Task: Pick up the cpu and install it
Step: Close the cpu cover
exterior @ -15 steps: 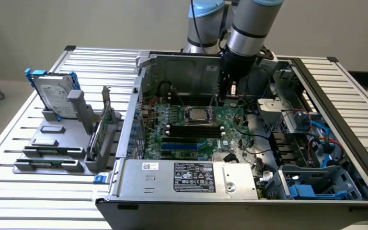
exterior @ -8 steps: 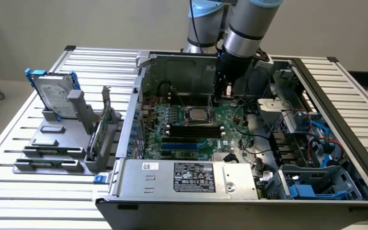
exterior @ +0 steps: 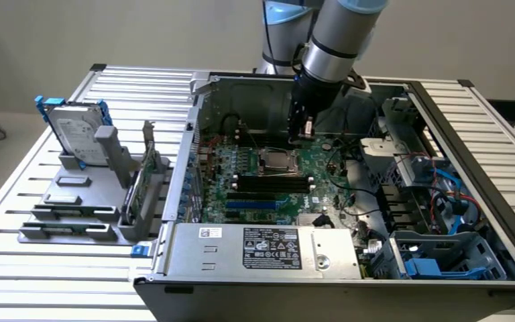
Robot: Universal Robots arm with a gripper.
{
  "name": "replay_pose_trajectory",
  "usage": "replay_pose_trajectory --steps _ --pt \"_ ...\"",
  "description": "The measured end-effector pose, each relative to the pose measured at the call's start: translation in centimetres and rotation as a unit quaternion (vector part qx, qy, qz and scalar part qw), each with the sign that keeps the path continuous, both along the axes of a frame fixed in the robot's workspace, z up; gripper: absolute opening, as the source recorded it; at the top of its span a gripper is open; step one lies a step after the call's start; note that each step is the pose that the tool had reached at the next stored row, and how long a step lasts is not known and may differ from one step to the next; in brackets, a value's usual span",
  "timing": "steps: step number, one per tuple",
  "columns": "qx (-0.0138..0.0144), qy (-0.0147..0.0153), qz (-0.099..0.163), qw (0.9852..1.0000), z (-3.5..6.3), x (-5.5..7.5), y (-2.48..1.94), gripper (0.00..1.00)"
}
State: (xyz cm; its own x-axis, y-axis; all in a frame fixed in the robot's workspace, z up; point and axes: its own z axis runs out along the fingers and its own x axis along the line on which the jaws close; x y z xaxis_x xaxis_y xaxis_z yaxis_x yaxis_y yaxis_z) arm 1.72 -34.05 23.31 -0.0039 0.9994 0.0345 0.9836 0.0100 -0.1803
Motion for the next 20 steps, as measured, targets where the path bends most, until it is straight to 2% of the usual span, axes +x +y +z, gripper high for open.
replay_pose_trajectory --steps 6,8,9,10,14,18,20 --pt "0.0 0.0266 0.0 0.9996 -0.14 -1.0 0.0 0.11" --pt "-0.0001 0.0351 0.0 0.9994 -0.21 -1.3 0.0 0.11" --pt "-0.0001 0.0382 0.0 0.9993 -0.27 -1.4 0.0 0.11" --pt "-0.0001 0.0407 0.0 0.9992 -0.35 -1.4 0.0 0.11" --pt "-0.0001 0.0456 0.0 0.999 -0.83 -1.6 0.0 0.11" --pt "-0.0001 0.0568 0.0 0.9984 -1.07 -2.1 0.0 0.11" --pt "0.0 0.0589 0.0 0.9983 -1.38 -2.1 0.0 0.11"
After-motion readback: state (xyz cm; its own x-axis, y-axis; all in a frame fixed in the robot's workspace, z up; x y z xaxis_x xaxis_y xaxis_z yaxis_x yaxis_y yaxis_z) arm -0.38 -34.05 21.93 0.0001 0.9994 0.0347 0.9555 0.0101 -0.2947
